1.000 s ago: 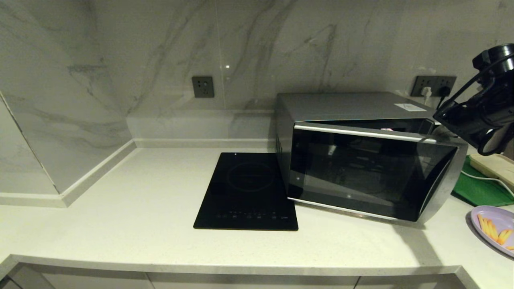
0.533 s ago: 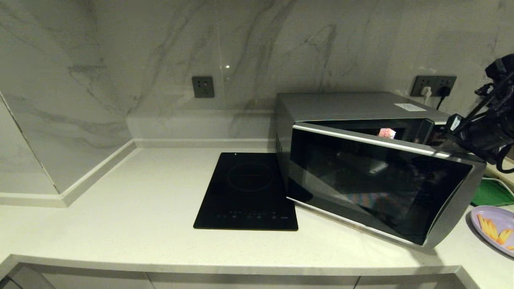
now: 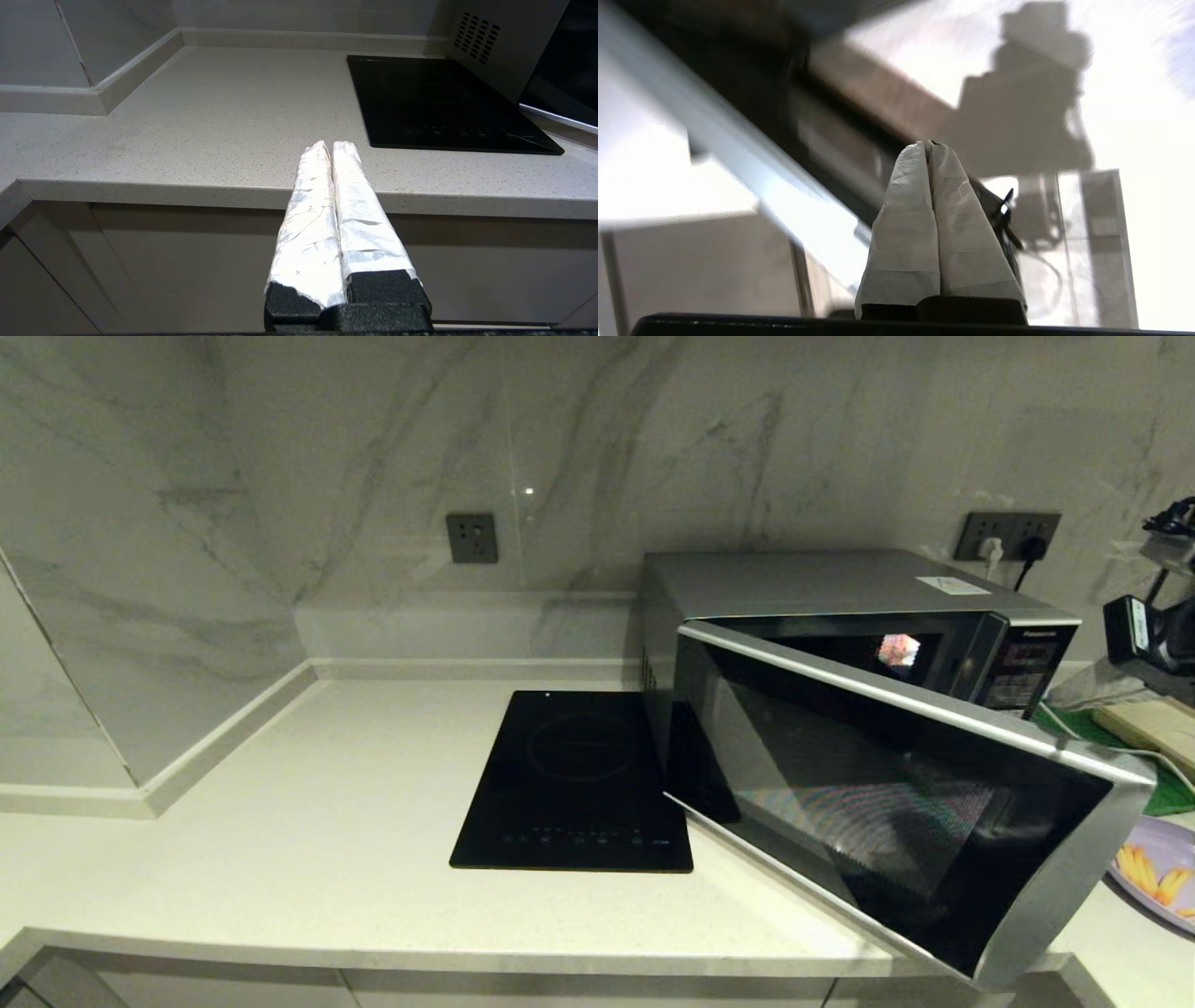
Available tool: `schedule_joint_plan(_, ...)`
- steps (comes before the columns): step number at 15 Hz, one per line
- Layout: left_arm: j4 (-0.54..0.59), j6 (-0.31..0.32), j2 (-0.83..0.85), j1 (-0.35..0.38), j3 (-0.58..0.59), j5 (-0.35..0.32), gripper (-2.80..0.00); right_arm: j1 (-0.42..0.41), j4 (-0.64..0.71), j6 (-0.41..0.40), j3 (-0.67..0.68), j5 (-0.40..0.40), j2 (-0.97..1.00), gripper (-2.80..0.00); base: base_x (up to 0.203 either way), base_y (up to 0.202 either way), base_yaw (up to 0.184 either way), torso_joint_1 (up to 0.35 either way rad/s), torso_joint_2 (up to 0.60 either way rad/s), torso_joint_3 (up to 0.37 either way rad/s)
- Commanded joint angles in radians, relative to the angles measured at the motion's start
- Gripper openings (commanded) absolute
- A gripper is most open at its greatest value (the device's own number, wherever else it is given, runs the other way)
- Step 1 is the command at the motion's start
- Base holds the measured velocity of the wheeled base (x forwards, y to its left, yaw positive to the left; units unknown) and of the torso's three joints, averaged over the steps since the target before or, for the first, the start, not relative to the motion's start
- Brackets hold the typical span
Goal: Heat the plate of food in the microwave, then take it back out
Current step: Open the microwave oven
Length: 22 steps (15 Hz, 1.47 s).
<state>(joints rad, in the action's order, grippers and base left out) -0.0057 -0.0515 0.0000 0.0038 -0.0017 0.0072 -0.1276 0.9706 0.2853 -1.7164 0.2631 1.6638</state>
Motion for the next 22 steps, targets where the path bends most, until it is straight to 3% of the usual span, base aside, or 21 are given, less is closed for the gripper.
schedule_joint_plan(1, 0.000, -0.001, -0.001, -0.001, 0.000, 0.000, -2.80, 0.024, 0.077, -0.034, 0.005, 0.012, -0.033, -2.80, 0.000, 0.000, 0.000, 0.000, 0.00, 0.000)
schedule_joint_plan(3, 0.000, -0.001, 0.000, 0.001, 0.000, 0.000, -2.80, 0.071, 0.099, -0.038, 0.016, 0.013, -0.048, -2.80, 0.000, 0.000, 0.000, 0.000, 0.00, 0.000)
schedule_joint_plan(6, 0.000, -0.001, 0.000, 0.001, 0.000, 0.000, -2.80, 0.205, 0.144, -0.085, 0.033, 0.009, -0.076, -2.80, 0.000, 0.000, 0.000, 0.000, 0.00, 0.000)
schedule_joint_plan(11, 0.000, -0.001, 0.000, 0.001, 0.000, 0.000, -2.80, 0.418, 0.188, -0.091, 0.038, -0.004, -0.110, -2.80, 0.000, 0.000, 0.000, 0.000, 0.00, 0.000)
schedule_joint_plan(19, 0.000, -0.001, 0.000, 0.000, 0.000, 0.000, -2.80, 0.491, 0.186, -0.087, 0.095, -0.010, -0.106, -2.80, 0.000, 0.000, 0.000, 0.000, 0.00, 0.000)
schedule_joint_plan(22, 0.000, -0.001, 0.000, 0.001, 0.000, 0.000, -2.80, 0.569, 0.182, -0.086, 0.087, -0.014, -0.083, -2.80, 0.000, 0.000, 0.000, 0.000, 0.00, 0.000)
